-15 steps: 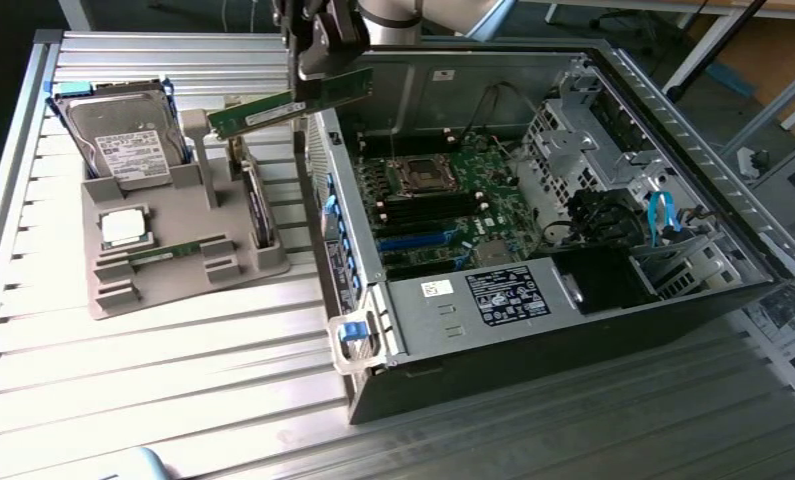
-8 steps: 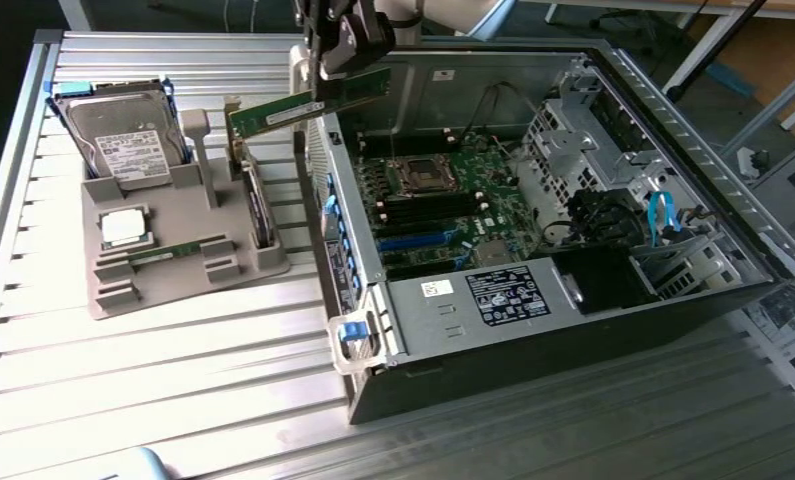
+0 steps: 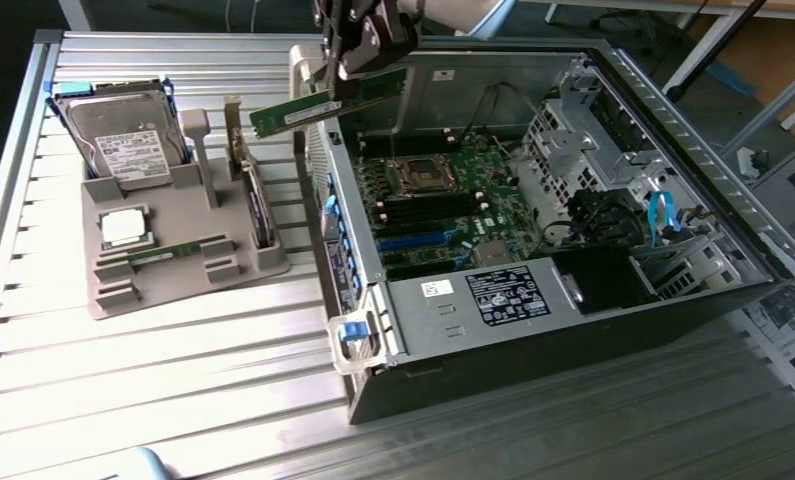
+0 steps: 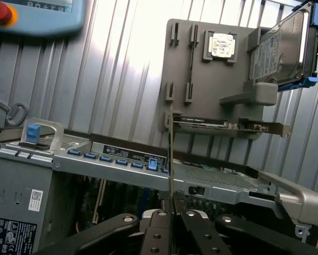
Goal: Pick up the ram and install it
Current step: 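Pick up the ram and move it above insertion slot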
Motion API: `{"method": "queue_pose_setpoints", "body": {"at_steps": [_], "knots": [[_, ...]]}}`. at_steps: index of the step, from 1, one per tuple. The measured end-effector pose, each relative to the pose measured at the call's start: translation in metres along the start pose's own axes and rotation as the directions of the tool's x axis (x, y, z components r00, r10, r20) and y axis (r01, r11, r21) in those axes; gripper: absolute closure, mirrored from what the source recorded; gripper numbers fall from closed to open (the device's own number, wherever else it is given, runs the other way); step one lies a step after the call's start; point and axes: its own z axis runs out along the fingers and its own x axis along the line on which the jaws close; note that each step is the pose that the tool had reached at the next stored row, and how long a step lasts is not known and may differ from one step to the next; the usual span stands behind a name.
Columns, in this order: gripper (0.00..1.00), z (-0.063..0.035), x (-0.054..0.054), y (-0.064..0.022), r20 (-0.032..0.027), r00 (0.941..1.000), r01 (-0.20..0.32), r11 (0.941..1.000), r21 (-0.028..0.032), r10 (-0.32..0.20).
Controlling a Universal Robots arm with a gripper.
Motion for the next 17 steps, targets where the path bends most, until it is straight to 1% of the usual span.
{"method": "queue_pose_setpoints", "body": {"at_steps": [17], "knots": [[0.88, -0.0005, 0.005, -0.022, -0.0011, 1.0, 0.0, 1.0, -0.0002, 0.0]]}}
